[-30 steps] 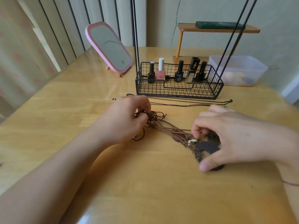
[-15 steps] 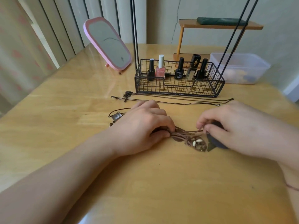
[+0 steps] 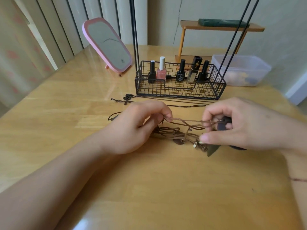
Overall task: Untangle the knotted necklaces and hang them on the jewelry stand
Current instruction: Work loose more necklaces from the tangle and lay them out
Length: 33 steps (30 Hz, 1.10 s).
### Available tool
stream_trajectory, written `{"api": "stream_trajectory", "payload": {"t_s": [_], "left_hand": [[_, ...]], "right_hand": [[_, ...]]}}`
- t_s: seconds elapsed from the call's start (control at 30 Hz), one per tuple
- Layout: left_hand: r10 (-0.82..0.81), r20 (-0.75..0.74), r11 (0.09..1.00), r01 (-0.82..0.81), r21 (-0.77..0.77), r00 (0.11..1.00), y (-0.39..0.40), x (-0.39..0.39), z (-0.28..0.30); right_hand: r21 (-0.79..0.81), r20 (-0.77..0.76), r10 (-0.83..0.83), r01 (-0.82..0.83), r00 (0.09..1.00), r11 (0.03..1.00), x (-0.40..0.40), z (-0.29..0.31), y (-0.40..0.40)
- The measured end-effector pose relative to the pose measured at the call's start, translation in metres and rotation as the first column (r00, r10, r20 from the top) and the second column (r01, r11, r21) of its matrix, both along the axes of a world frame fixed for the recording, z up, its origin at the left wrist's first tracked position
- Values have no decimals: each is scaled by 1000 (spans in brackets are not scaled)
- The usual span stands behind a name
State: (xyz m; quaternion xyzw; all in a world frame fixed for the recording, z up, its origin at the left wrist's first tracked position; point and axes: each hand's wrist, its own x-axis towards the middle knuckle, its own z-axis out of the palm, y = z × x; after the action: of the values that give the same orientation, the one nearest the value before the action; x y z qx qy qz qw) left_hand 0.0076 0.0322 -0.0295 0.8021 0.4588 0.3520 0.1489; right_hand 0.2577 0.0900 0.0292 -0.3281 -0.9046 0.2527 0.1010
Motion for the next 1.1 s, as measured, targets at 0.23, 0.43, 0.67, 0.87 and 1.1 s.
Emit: {"api": "stream_trajectory", "payload": {"t_s": [0.23,0.43,0.67,0.87,1.1], "left_hand": [[95,33,995,-94,-13,995,-1,1,1],[131,-20,990,-130,49,991,-1,11,-1],[18,119,990,-2,-138,993,-11,32,5],[40,92,989,-26,-144,995,-6,20,4],[-47,-95,998,43,-51,994,-7,-1,10]], "right_hand": [[-35,-117,44,-48,992,998,7,-1,9],[-183,-369,71,-148,927,972,-8,-8,5],[-210,-503,23,-148,864,966,-24,-14,0],[-219,-319,-100,30,942,975,-4,-4,8],[-232,125,61,-31,990,972,9,11,-10]]}}
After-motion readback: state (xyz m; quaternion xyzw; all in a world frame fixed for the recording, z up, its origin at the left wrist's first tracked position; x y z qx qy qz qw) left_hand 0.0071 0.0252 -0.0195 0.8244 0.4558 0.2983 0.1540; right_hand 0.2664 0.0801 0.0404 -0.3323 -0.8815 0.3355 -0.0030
